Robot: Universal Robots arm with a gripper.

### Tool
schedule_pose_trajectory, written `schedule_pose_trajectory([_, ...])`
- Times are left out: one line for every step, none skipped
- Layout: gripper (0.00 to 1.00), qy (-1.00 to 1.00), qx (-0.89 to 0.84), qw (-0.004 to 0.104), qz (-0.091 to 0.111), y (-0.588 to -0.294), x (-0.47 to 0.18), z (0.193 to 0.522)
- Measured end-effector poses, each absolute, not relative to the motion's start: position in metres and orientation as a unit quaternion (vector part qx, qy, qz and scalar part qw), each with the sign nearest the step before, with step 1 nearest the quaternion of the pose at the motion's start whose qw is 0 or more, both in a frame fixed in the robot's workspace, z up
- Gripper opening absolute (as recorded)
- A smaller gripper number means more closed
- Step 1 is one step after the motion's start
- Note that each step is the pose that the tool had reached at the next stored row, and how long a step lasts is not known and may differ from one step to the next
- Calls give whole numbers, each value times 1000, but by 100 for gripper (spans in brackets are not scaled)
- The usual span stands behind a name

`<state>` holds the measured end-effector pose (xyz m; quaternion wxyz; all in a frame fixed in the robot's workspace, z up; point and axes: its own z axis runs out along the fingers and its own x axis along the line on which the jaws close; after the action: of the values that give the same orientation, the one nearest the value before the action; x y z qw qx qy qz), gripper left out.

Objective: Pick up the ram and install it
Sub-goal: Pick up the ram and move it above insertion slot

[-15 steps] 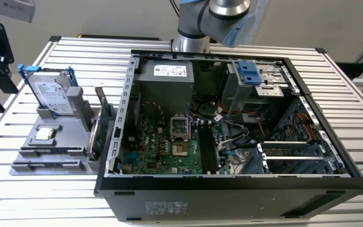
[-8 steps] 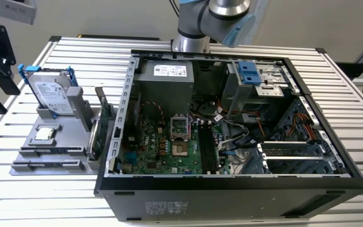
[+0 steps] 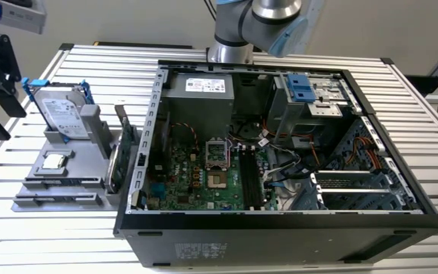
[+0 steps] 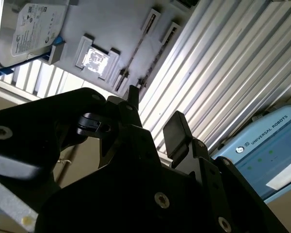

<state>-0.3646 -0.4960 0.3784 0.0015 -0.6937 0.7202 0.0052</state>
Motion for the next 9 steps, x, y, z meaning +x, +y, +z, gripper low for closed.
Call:
schedule_pose_trajectory([100,720,-694,1,5,-496,-365,378])
schedule_pose_trajectory([100,720,-694,0,4,-496,-365,377])
schedule_pose_trajectory([100,720,-694,0,4,-496,-365,377])
schedule_pose_trajectory([100,720,-694,-1,3,-495,-365,376])
schedule_pose_trajectory([100,720,-694,-1,2,-495,-365,376])
schedule_pose_trajectory([100,720,-694,-2,2,-495,-365,375])
schedule_pose_trajectory([100,720,-694,-3,1,-495,-365,375])
schedule_pose_trajectory([100,720,-694,-3,0,-495,-365,374])
schedule_pose_trajectory([100,720,-694,-4,0,-494,-365,374])
